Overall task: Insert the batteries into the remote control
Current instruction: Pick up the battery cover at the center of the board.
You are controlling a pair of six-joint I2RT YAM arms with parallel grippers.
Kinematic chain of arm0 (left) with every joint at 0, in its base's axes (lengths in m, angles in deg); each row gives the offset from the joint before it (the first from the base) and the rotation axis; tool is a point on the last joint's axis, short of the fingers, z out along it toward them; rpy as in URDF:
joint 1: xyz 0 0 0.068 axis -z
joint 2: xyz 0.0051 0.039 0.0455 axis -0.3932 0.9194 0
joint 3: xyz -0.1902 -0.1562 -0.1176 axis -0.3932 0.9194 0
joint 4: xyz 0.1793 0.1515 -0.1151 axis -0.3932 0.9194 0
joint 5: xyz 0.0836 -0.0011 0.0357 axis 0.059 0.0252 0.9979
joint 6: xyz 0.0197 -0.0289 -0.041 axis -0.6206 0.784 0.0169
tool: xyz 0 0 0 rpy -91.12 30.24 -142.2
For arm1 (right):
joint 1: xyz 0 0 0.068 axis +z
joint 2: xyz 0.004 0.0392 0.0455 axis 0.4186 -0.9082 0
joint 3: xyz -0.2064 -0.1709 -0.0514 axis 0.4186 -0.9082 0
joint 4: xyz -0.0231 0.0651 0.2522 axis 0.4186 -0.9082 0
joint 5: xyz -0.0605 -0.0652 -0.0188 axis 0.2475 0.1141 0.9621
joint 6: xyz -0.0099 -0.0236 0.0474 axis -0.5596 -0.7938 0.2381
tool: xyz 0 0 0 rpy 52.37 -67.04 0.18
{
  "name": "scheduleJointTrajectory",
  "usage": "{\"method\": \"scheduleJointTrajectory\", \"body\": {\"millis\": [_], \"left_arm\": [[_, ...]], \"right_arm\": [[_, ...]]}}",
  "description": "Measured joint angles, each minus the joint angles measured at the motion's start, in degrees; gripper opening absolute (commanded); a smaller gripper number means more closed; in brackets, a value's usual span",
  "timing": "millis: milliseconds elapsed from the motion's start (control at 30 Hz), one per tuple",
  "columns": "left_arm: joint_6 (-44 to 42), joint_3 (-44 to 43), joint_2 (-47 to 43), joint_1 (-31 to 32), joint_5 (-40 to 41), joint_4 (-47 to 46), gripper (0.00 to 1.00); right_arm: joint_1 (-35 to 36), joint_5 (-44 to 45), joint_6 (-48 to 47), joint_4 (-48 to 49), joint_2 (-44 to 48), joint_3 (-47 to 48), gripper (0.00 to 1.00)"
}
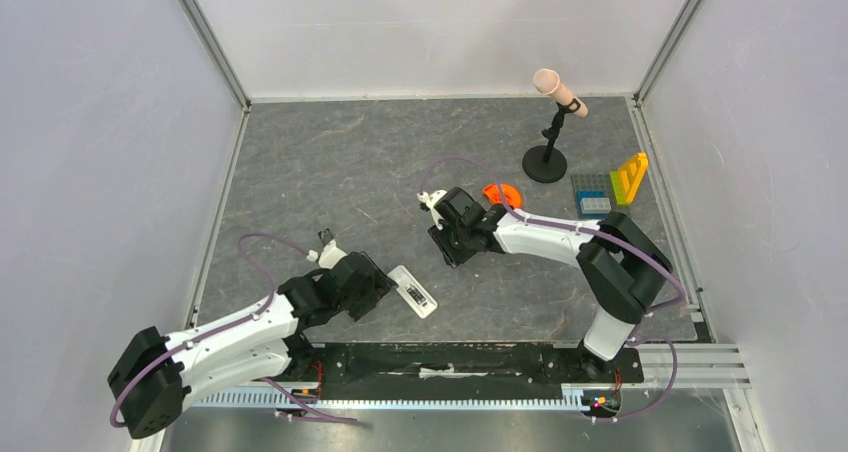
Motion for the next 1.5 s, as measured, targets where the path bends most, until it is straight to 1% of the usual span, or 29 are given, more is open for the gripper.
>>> {"method": "scheduleJointTrajectory", "body": {"millis": [100,267,533,600,667,800,1033,1133,1300,1500], "left_arm": [[0.0,-0.2,-1.7,0.0,0.3,1.5,0.76],[0.0,-0.3,-3.3,0.1,1.5,2.2,0.76],[0.0,-0.3,-4.6,0.2,1.7,2.2,0.76],[0.0,-0.3,-5.0,0.2,1.9,2.2,0.76],[0.0,-0.3,-5.4,0.2,2.0,2.1,0.76],[0.0,-0.3,-5.9,0.2,2.1,2.1,0.76],[-0.7,-0.2,-7.2,0.2,2.7,1.9,0.76],[-2.6,-0.2,-9.1,0.2,3.0,1.5,0.76],[-7.1,-0.2,-13.3,0.2,2.9,-2.1,0.76],[-15.3,0.1,-17.6,0.2,0.0,-13.2,0.77]], "right_arm": [[0.0,-1.0,-2.4,-1.8,-1.6,0.6,0.33],[0.0,-2.6,-5.9,-3.9,-1.9,0.8,0.33],[0.0,-3.5,-8.8,-4.9,-2.9,1.3,0.29],[0.0,-3.4,-9.2,-4.8,-3.0,1.3,0.26],[0.0,-3.2,-9.5,-4.7,-3.1,1.4,0.19],[0.0,-2.6,-9.7,-4.6,-3.2,1.5,0.01],[0.0,-1.6,-7.8,-4.2,-2.7,1.5,0.0],[0.0,-2.3,-5.8,-4.0,-0.2,1.0,0.0],[-0.2,-6.1,-0.6,-2.2,9.2,0.8,0.0],[-1.4,-16.2,6.6,2.5,22.5,0.4,0.0]]}}
